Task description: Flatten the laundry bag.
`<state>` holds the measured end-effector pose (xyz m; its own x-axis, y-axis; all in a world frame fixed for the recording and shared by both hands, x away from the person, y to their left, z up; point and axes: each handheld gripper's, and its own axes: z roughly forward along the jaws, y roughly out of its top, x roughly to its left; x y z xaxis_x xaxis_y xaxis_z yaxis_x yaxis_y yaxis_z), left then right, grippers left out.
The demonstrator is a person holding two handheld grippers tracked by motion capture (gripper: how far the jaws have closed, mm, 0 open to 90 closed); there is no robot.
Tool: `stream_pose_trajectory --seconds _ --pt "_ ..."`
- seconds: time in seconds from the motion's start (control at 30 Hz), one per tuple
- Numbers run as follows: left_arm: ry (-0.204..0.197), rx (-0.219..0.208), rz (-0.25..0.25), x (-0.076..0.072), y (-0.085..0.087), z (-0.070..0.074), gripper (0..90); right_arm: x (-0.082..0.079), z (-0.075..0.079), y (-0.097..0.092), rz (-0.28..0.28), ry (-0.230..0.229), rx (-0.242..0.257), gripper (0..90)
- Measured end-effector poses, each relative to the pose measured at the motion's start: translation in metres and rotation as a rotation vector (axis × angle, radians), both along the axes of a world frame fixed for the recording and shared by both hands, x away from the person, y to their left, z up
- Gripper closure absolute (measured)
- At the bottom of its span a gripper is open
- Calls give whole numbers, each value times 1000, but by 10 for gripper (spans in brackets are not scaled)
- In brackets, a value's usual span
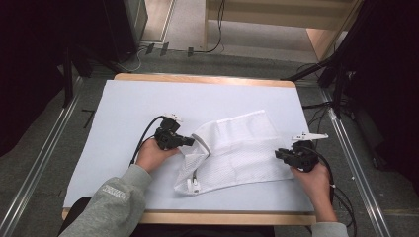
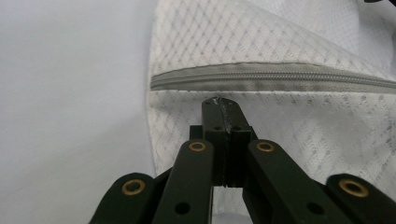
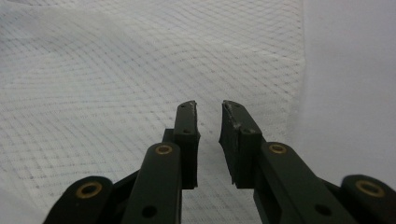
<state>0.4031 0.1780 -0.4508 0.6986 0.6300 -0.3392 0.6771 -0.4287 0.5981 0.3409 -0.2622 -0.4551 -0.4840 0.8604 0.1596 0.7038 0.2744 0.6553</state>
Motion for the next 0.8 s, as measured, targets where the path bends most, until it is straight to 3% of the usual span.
stream_pose_trajectory --seconds 0.07,0.23,0.33,0.43,0.5,0.57,0.67,0.73,0.8 --pt "0 20 10 -2 5 1 900 0 0 0 -1 7 0 777" --pt "9 43 32 -5 16 1 781 0 -1 1 3 6 -2 775" --pt "10 29 47 -6 23 2 715 -2 -1 0 -1 9 -1 773" --pt "30 47 54 -5 26 -1 690 -4 -1 -1 -3 8 1 768" --pt "40 43 56 -5 25 -5 695 -5 -1 -2 -6 11 8 763" --pt "55 37 47 -5 24 -6 754 -8 -1 -3 -8 15 14 753" --pt "48 48 31 -5 20 -8 896 -12 -1 -4 -17 23 24 732" --pt "63 46 33 -4 18 -7 900 -13 -2 -5 -15 17 24 725" --pt "61 13 48 0 23 -1 900 -15 -2 -7 -23 21 26 713"
